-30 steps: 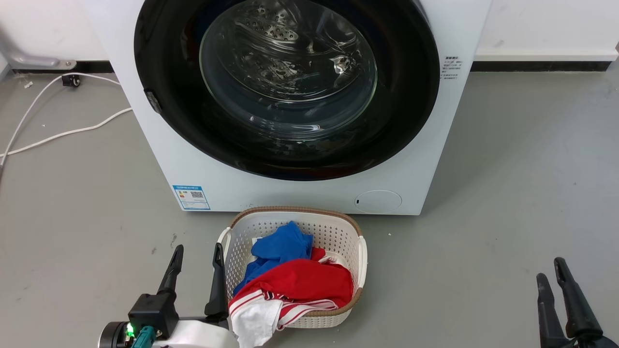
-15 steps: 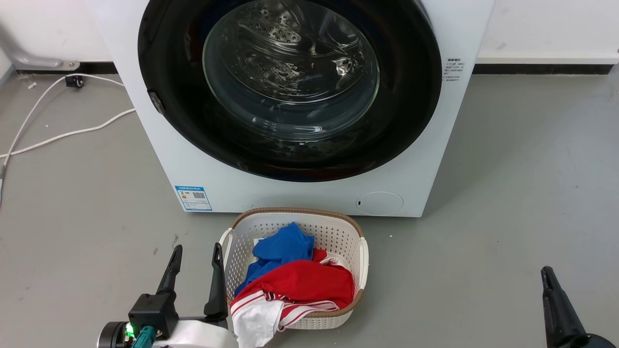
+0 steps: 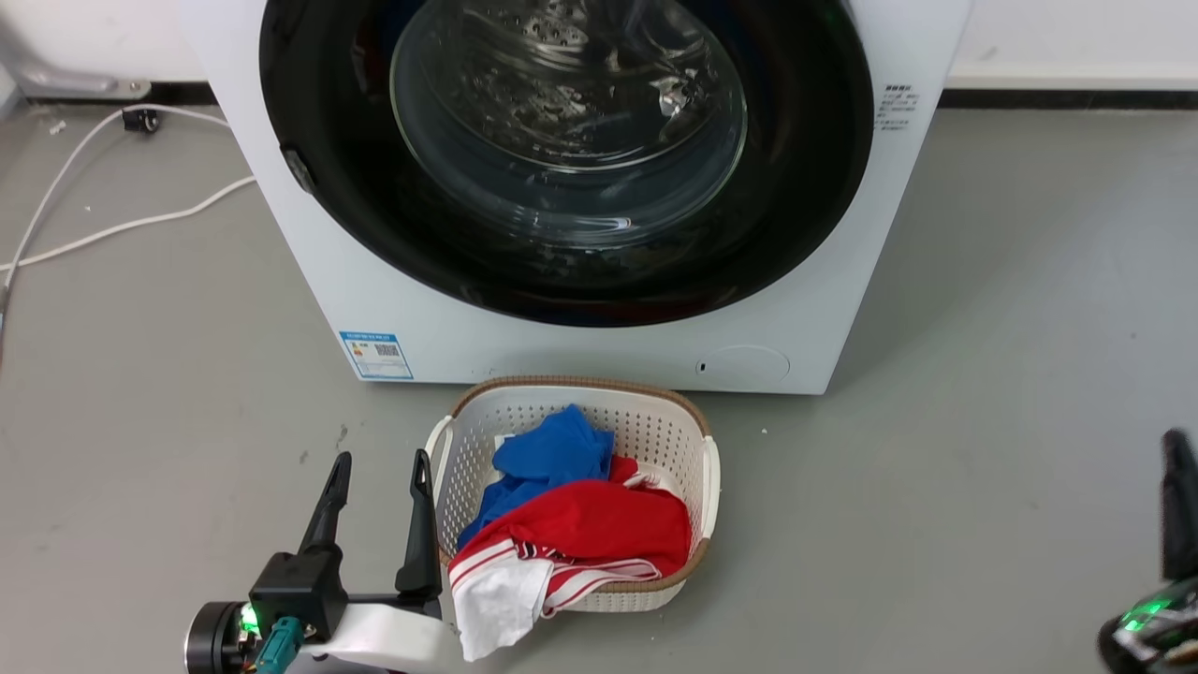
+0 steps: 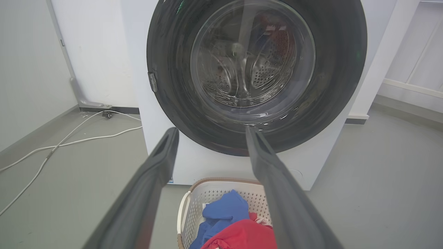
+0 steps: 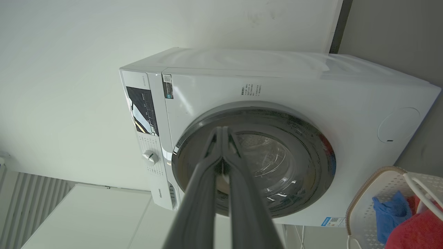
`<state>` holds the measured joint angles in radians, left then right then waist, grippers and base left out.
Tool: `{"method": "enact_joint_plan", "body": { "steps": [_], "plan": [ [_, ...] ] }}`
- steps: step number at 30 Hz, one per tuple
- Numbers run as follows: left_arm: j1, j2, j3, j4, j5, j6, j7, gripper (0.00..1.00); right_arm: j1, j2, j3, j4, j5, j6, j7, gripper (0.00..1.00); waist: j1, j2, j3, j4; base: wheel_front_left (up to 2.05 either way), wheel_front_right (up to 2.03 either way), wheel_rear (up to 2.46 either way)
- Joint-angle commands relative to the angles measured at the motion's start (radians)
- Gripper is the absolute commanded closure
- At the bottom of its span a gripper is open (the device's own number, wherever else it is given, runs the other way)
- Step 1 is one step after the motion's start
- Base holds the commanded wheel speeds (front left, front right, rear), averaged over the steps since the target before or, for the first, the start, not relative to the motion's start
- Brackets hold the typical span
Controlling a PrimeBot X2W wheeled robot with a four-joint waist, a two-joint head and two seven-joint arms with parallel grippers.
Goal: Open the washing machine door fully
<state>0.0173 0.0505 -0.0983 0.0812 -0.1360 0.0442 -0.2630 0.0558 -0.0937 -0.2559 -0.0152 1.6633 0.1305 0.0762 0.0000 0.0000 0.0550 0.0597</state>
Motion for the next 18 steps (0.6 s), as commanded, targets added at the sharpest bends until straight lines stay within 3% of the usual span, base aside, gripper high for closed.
{"method": "enact_joint_plan", "body": {
  "steps": [1,10,18],
  "plan": [
    [-0.011,0.0,0.001,-0.004,0.003,0.002,-0.003,0.0,-0.026,-0.012,-0.009,0.006,0.003,0.0,0.007,1.0,0.0,0.0,0.012,0.004,0.0,0.0,0.0],
    [-0.065,0.0,0.006,-0.028,0.018,0.004,-0.003,0.0,-0.249,-0.122,-0.087,0.097,-0.022,0.0,0.073,1.0,0.0,0.0,0.109,0.024,0.0,0.0,0.0],
    [-0.145,0.0,0.0,-0.063,0.025,0.011,-0.003,0.0,-0.473,-0.236,-0.089,0.189,-0.033,0.0,0.153,1.0,0.0,0.0,0.241,0.057,0.0,0.0,0.0]
  ]
}}
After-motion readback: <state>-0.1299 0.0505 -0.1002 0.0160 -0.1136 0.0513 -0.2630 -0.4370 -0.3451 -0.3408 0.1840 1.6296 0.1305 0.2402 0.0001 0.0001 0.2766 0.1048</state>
